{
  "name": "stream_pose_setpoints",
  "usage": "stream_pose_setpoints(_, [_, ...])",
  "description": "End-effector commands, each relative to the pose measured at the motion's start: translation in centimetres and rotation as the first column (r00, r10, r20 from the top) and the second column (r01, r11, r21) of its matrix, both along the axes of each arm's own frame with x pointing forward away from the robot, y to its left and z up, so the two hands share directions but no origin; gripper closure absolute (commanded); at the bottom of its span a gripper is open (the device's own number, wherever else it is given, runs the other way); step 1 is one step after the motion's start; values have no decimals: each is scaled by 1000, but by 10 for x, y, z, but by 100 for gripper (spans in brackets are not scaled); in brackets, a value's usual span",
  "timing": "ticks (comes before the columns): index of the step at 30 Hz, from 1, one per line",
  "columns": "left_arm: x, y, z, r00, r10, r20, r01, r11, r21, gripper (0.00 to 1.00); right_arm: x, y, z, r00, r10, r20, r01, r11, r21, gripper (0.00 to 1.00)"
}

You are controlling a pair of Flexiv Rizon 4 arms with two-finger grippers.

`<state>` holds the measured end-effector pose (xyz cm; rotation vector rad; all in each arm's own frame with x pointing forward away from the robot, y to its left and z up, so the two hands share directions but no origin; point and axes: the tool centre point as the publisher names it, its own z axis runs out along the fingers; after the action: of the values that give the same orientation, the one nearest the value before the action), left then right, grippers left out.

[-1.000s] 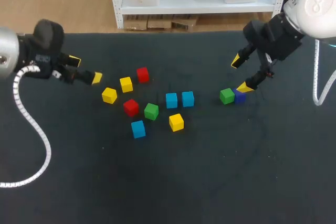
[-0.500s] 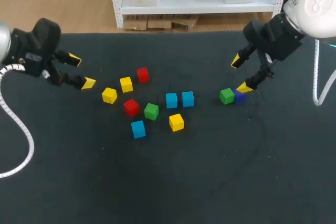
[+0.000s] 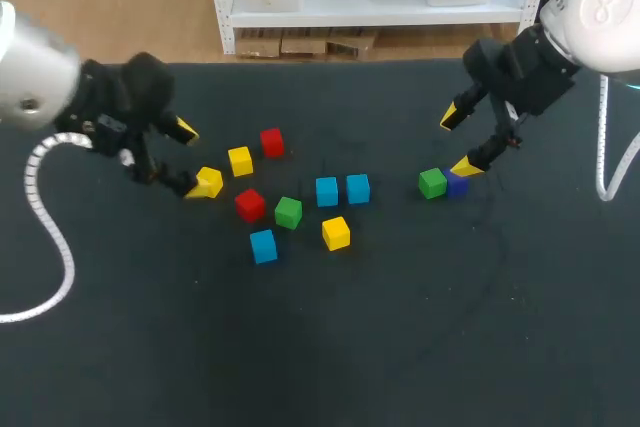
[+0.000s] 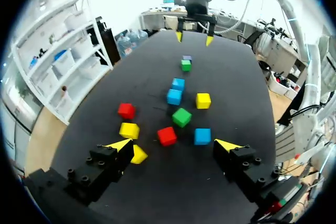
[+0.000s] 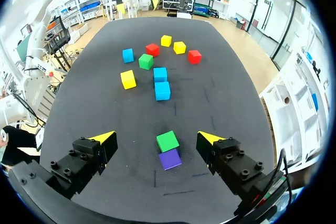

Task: Place the blue cubes, place green cubes on the blue cubes, place the yellow cubes on the green cubes, then place the red cubes on the yellow cubes, and place purple cube on the red cubes.

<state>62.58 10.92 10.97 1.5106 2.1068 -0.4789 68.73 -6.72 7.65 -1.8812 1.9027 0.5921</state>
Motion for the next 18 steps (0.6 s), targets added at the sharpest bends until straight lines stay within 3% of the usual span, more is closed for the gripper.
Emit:
stream_pose_setpoints(1, [-3,-18,-8,1000,-2,-31,4,998,66,0,1,0,0,1000,1,-1,-1,1000,2,0])
stream_pose_setpoints(8, [-20,-31,-28,996,-77,-47,81,992,93,0,1,0,0,1000,1,-1,-1,1000,2,0])
stream_pose_setpoints(18, [-39,-37,-59,995,-38,-96,50,991,125,0,1,0,0,1000,1,-1,-1,1000,2,0])
